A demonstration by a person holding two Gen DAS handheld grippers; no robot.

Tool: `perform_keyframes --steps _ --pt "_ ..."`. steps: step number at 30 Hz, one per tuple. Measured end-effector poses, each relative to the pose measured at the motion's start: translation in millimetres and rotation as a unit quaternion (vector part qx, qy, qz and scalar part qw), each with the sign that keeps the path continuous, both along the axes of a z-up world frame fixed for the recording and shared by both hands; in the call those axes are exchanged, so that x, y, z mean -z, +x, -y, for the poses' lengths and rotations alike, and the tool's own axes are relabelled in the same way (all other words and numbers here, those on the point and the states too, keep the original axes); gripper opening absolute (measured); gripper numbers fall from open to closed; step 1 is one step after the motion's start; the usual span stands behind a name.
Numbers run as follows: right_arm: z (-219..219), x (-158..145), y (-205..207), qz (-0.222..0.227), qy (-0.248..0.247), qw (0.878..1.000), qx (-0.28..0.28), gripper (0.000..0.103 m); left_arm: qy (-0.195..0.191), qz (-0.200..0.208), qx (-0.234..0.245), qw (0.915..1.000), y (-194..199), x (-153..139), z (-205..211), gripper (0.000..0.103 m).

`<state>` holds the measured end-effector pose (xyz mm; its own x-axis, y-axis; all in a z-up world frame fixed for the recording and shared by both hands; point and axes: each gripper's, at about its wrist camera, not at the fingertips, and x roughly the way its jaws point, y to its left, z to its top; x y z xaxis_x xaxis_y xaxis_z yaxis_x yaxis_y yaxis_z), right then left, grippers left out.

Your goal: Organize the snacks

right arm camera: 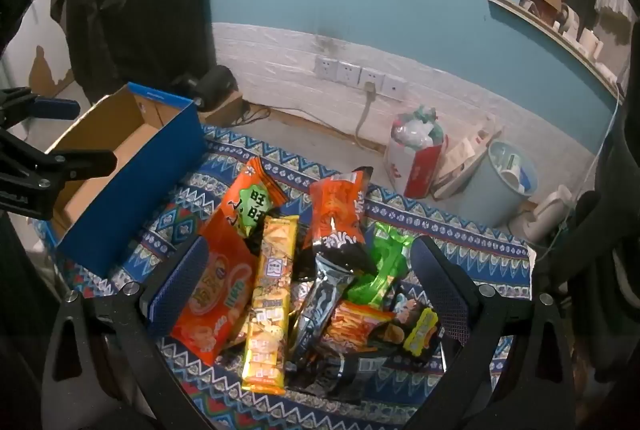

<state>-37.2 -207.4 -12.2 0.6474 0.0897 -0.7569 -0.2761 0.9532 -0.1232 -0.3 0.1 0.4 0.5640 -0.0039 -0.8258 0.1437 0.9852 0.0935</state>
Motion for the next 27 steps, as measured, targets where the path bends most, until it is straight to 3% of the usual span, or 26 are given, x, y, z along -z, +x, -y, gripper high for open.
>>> perform_keyframes --steps 9,27 --pt "-0.7 4.8 -1.0 -0.005 -0.002 1.000 0.001 0.100 0.002 0.008 0.005 1.0000 -14.3 7.1 6.1 0.100" --pt "-0.8 4.3 2.1 -0.010 -0.002 1.000 -0.002 0.100 -0.002 -0.002 0.010 0.9999 -2.0 1.9 3.9 0.100"
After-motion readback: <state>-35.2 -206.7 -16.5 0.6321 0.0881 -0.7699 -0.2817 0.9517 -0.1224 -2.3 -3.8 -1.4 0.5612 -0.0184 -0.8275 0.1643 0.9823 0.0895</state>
